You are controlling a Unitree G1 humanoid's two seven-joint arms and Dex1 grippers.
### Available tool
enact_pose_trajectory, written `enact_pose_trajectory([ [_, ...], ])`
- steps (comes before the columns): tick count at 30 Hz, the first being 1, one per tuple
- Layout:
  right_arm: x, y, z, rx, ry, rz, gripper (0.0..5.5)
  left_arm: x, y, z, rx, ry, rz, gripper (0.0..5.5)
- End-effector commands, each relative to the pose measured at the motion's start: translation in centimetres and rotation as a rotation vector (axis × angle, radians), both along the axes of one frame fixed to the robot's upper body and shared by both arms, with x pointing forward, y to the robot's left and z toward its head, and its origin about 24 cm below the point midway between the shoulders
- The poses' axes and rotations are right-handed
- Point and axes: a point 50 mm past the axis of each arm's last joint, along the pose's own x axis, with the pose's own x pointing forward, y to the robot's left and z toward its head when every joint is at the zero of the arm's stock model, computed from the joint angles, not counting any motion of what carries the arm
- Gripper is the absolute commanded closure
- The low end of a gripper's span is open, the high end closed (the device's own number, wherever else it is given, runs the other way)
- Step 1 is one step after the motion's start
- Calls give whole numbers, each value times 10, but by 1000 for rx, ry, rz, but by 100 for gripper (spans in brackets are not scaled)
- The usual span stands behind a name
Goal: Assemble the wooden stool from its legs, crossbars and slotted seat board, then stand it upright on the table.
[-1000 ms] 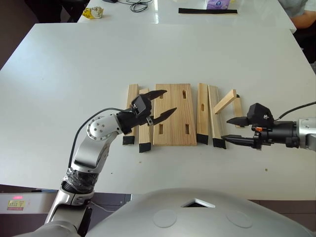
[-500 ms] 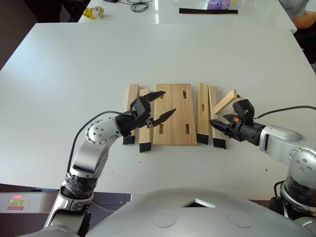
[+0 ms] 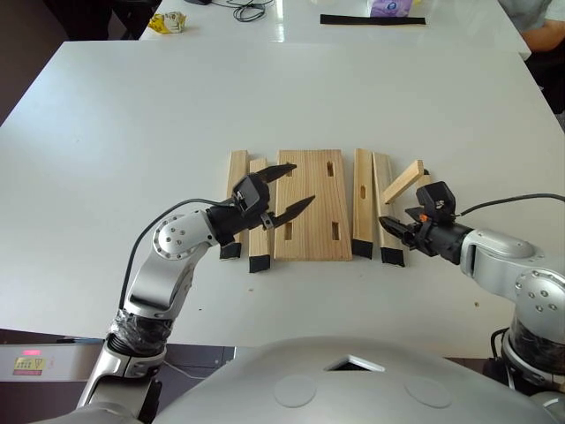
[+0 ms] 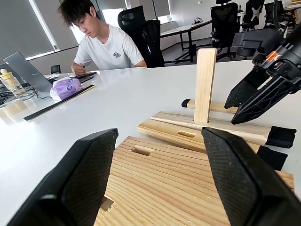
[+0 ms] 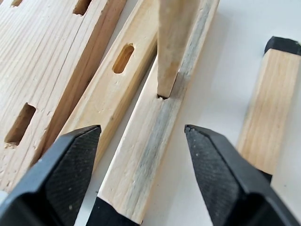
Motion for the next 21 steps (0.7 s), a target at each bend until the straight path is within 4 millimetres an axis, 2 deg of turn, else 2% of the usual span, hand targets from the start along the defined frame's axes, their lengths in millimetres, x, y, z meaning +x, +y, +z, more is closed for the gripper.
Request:
enact_pose_trajectory([
  [1, -6, 0, -5, -25, 32, -6, 219, -2, 0, -1, 11, 8, 4, 220],
  [11, -15, 13, -15, -15, 63, -10, 219, 0, -1, 0, 14, 10, -9, 220],
  [21, -16, 0, -28, -110, 135, -48, 219, 0, -1, 0, 12, 11, -6, 220],
])
